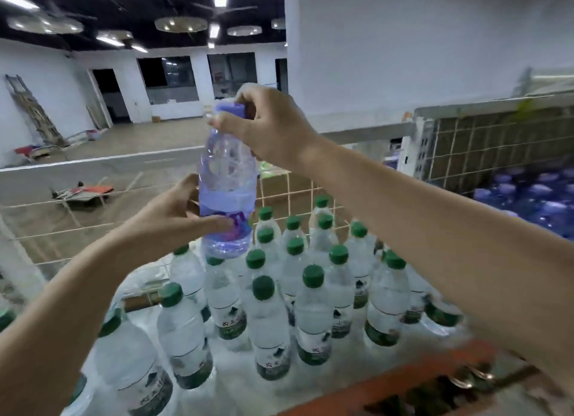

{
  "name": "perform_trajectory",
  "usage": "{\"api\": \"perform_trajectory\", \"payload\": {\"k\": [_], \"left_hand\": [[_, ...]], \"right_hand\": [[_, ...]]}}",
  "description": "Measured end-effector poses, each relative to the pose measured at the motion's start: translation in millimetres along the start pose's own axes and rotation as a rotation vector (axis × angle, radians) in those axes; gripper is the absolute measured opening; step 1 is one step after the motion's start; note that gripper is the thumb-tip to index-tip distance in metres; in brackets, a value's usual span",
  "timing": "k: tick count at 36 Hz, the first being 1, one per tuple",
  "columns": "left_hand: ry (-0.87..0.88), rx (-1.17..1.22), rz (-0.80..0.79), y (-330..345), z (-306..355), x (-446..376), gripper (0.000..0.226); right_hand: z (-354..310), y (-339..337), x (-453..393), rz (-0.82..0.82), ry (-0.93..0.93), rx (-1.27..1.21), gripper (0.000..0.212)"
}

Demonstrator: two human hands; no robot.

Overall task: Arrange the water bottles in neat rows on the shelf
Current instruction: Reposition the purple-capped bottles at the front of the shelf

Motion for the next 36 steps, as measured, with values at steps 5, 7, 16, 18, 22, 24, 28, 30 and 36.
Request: {"api": "perform_trajectory", "payload": {"k": [5,7,16,18,22,24,28,30,36], "left_hand": [[0.114,-0.034,0.091,42,67,-31,0.078],[0.144,0.022,0.091,64,93,-43,0.08],[0.285,0.223,-0.011,187,227,-94,0.086],[0.289,0.241,-0.017,219,256,-106,0.082],[0.3,0.304,-0.058,288,313,-124,0.077],[0.299,0.284,-0.115,324,337,-131,0.076],[0.291,0.205,-0.22,380,371,-138,0.077],[0.282,0.159,-0.259,399,379,-142,0.077],[0.123,0.009,-0.235,426,368,-162,0.07]], "right_hand": [[12,-84,24,0.134,0.01,0.036,0.036],[20,-117,36,0.166,0.019,0.043,0.036],[69,-276,92,0.195,0.03,0.17,0.036],[84,-311,106,0.193,0.041,0.192,0.035],[125,-381,137,0.21,0.109,0.205,0.043],[146,-410,154,0.217,0.146,0.241,0.047],[185,-459,187,0.219,0.213,0.313,0.042],[201,-479,202,0.212,0.235,0.364,0.042],[243,-501,232,0.141,0.318,0.422,0.039]]}}
Point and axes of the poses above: each hand's wrist, its own x-axis away from the middle knuckle, its own y-axis out of the palm, z = x × y, the point moved 9 cm from there along -x, towards the middle knuckle, and after that the axes turned 9 degrees about -x, right-handed, at the moved point
